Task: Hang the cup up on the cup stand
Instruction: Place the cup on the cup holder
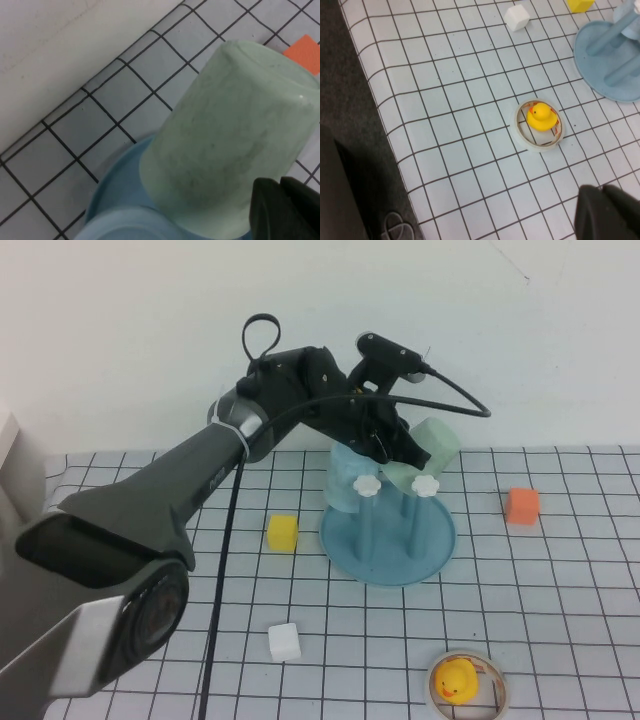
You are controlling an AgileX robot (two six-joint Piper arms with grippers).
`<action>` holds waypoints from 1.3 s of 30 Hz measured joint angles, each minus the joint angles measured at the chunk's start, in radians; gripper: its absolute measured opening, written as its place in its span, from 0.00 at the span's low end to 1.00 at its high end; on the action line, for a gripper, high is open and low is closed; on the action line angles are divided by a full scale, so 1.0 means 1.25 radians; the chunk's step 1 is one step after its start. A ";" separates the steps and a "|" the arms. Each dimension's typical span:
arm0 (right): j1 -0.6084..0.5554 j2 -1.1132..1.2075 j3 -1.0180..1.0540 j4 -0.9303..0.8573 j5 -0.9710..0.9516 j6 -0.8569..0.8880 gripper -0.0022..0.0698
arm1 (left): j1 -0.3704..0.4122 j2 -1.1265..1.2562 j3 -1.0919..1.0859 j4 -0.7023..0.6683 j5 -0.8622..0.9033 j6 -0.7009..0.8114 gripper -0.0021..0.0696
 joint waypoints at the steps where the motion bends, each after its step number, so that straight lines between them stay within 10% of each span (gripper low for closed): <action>1: 0.000 0.000 0.000 0.001 0.000 0.000 0.03 | -0.001 0.002 0.000 0.000 -0.004 -0.001 0.03; 39: 0.000 0.000 0.000 0.017 0.000 0.000 0.03 | -0.035 -0.150 0.000 0.277 -0.005 -0.195 0.03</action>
